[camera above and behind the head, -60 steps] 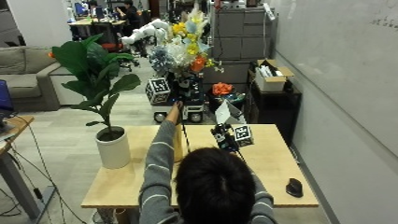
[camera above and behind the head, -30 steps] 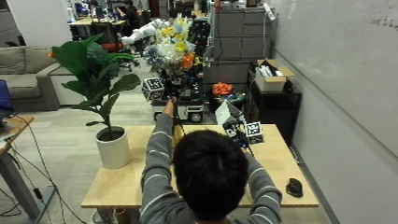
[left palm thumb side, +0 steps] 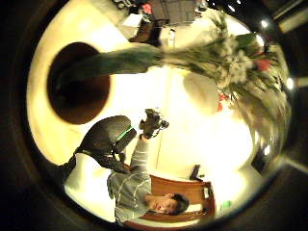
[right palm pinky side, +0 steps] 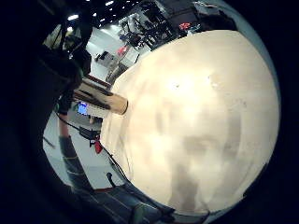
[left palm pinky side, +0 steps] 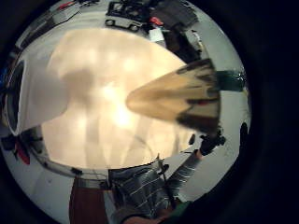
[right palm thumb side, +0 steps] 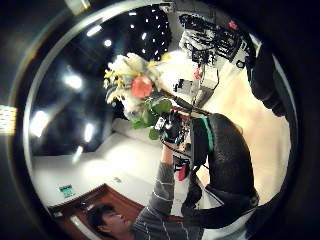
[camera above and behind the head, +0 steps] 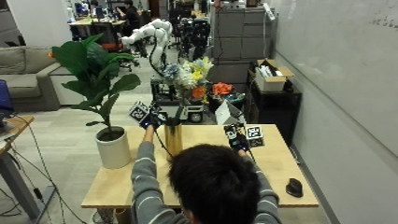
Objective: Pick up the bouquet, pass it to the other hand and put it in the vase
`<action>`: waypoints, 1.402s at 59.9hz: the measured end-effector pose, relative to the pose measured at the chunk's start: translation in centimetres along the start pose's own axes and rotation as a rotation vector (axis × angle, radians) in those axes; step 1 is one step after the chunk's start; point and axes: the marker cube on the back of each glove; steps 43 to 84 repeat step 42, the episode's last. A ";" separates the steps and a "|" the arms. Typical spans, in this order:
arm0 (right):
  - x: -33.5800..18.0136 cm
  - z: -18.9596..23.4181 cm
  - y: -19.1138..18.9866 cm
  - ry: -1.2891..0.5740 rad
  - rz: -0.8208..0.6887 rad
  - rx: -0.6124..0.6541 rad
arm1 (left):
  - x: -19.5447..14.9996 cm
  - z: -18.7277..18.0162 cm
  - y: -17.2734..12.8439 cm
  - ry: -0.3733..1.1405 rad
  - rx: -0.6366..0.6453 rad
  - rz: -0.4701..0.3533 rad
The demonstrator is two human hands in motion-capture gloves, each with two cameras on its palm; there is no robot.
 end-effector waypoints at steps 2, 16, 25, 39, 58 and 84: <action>0.0 -0.3 0.1 0.005 0.021 0.017 | -1.1 -0.1 1.3 0.015 -0.001 -0.059; 4.2 -3.2 1.0 0.258 0.183 0.152 | -3.4 -1.3 4.5 0.088 0.156 0.036; 4.3 -3.6 1.6 0.217 0.026 0.121 | -2.5 -0.8 5.1 0.133 0.217 0.023; 8.1 -3.5 1.0 0.312 0.192 0.152 | 1.1 3.3 -0.4 0.011 0.391 0.576; 7.9 -2.7 1.5 0.247 0.232 0.107 | 1.1 5.0 -1.1 -0.065 0.337 0.533; 7.9 -2.7 1.5 0.247 0.232 0.107 | 1.1 5.0 -1.1 -0.065 0.337 0.533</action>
